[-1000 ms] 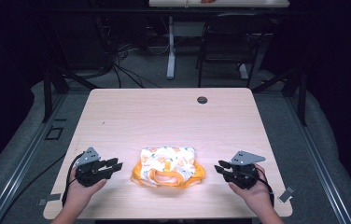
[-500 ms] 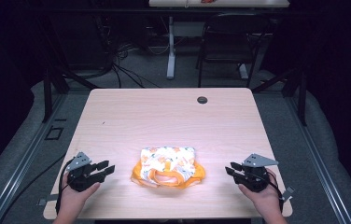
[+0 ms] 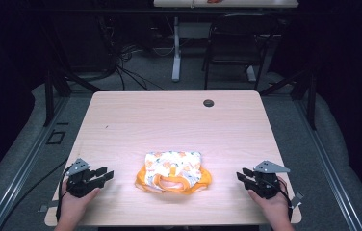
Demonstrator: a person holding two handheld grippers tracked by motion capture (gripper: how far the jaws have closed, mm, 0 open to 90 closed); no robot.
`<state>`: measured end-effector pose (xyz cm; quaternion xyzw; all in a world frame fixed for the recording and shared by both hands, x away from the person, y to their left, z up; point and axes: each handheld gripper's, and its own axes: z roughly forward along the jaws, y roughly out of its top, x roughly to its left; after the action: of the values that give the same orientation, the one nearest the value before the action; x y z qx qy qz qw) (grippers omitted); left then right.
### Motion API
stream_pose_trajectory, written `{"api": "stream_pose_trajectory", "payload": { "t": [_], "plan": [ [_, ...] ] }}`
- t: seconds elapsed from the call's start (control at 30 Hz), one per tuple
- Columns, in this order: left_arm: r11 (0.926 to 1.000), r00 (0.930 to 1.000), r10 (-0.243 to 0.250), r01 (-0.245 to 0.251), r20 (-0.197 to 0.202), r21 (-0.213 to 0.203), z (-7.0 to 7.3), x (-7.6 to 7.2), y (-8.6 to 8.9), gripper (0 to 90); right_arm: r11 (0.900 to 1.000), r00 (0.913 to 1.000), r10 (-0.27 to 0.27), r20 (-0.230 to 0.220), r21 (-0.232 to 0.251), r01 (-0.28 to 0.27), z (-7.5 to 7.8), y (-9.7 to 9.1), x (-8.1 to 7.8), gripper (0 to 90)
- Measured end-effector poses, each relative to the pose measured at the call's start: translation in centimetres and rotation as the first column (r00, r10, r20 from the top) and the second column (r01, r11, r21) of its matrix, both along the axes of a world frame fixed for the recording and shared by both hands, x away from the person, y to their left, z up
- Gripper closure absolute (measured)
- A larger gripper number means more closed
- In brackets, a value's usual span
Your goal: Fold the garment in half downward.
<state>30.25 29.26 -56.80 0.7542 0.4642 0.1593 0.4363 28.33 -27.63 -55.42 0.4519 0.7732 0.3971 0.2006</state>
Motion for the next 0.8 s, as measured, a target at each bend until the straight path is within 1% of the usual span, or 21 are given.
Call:
{"api": "stream_pose_trajectory", "payload": {
  "t": [0.07, 0.13, 0.17, 0.23, 0.27, 0.3, 0.37, 0.53, 0.6, 0.63, 0.73, 0.8],
  "plan": [
    [0.9999, 1.0000, 0.007, -0.007, -0.004, 0.013, -0.2, 0.1, 0.2, 60.2, 1.0000, 1.0000, -0.005, 0.001, 0.007, 0.005, -0.2, 0.0, 0.0, 66.0],
    [0.9998, 0.9999, 0.016, -0.016, -0.007, 0.009, -0.3, 0.1, 0.2, 59.6, 1.0000, 1.0000, -0.004, -0.001, -0.005, 0.004, -0.3, 0.0, 0.0, 65.3],
    [0.9998, 0.9998, 0.018, -0.018, -0.008, 0.008, -0.3, 0.1, 0.2, 59.2, 1.0000, 1.0000, -0.005, -0.002, -0.004, 0.005, -0.3, 0.0, 0.1, 64.6],
    [0.9998, 0.9998, 0.017, -0.017, -0.011, -0.006, -0.3, 0.1, 0.2, 58.9, 1.0000, 1.0000, -0.006, -0.001, -0.003, 0.006, -0.4, 0.0, 0.1, 64.4],
    [0.9998, 0.9998, 0.017, -0.017, -0.011, -0.009, -0.2, 0.1, 0.2, 58.6, 0.9999, 1.0000, -0.007, -0.002, 0.010, 0.007, -0.5, 0.1, 0.1, 63.7],
    [0.9998, 0.9998, 0.017, -0.017, -0.012, -0.012, -0.3, 0.1, 0.2, 58.6, 0.9999, 1.0000, -0.007, -0.002, 0.010, 0.007, -0.5, 0.1, 0.1, 63.7],
    [0.9998, 0.9998, 0.017, -0.017, -0.011, -0.009, -0.3, 0.1, 0.1, 58.1, 0.9999, 1.0000, -0.010, 0.001, 0.009, 0.010, -0.6, 0.2, 0.1, 63.4],
    [0.9998, 0.9998, 0.019, -0.019, -0.002, 0.005, -0.4, 0.0, 0.0, 55.5, 1.0000, 1.0000, 0.006, -0.003, -0.002, -0.006, -0.7, 0.6, 0.2, 61.0],
    [0.9998, 0.9998, 0.018, -0.018, -0.002, -0.006, -0.4, 0.0, 0.0, 54.4, 0.9998, 0.9998, 0.019, 0.004, 0.005, -0.019, -0.8, 0.8, 0.2, 59.7],
    [0.9998, 0.9998, 0.018, -0.018, -0.002, -0.007, -0.4, 0.1, 0.0, 53.9, 0.9997, 0.9997, 0.024, 0.010, -0.005, -0.024, -0.9, 1.0, 0.1, 59.6],
    [0.9999, 0.9999, 0.014, -0.014, -0.003, -0.007, -0.4, 0.1, 0.0, 53.5, 0.9993, 0.9993, 0.035, 0.009, -0.012, -0.035, -0.9, 1.1, 0.1, 59.4],
    [0.9999, 0.9999, 0.012, -0.012, -0.002, -0.010, -0.4, 0.1, -0.1, 53.1, 0.9994, 0.9993, 0.035, 0.011, -0.004, -0.035, -0.9, 1.2, 0.2, 59.1]
  ]
}}
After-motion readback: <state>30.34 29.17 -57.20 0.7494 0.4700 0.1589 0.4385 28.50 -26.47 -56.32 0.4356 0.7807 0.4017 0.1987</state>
